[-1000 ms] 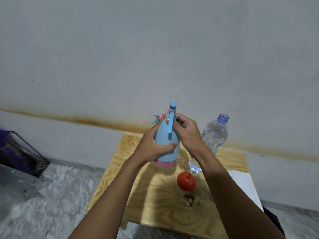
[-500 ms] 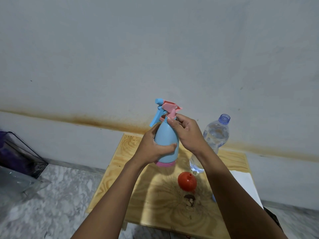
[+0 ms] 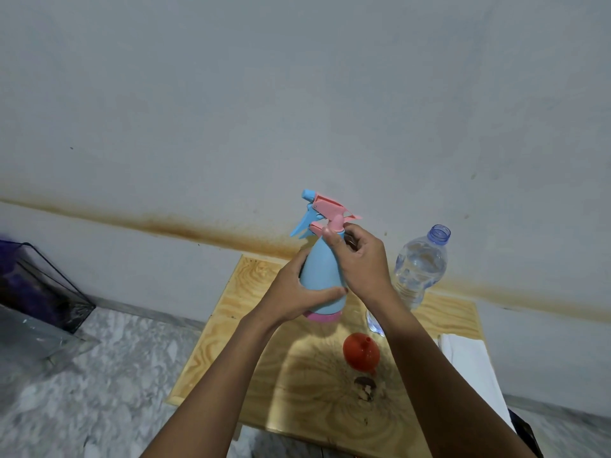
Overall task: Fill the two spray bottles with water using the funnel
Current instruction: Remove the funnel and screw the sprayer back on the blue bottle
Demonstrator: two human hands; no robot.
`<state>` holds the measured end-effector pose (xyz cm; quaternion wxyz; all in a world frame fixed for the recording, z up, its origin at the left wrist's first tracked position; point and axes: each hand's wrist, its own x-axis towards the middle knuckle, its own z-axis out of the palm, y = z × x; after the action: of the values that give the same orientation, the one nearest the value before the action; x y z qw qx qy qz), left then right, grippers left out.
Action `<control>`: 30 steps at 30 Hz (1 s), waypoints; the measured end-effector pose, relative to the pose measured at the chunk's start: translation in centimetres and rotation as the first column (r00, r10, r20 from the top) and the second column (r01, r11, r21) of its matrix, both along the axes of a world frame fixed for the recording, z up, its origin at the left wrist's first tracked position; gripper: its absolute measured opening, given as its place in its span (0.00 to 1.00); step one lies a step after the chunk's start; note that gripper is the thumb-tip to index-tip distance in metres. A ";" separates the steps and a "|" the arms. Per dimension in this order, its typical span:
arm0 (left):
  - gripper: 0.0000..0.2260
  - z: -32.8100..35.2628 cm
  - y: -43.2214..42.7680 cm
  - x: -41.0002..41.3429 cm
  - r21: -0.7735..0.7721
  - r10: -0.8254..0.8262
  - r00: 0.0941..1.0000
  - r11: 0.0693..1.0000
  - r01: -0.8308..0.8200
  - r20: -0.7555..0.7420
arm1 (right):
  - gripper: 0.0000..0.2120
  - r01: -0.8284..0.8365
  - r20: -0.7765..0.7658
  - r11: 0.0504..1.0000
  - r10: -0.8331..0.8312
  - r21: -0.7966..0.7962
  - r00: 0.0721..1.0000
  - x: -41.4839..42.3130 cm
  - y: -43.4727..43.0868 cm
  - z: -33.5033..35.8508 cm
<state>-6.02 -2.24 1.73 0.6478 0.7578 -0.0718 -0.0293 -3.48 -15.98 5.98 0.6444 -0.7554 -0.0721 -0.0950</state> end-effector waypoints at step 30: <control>0.27 -0.9 0.1 -2.4 -0.022 -0.092 0.973 0.996 0.089 -0.210 | 0.13 -0.518 -0.271 0.848 0.528 0.114 0.805 2.5 -1.0 -0.4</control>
<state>-8.45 -2.17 0.85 0.6545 0.7423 -0.0372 -0.1386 -0.94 -17.03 5.57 0.6618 -0.7006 -0.1795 0.1973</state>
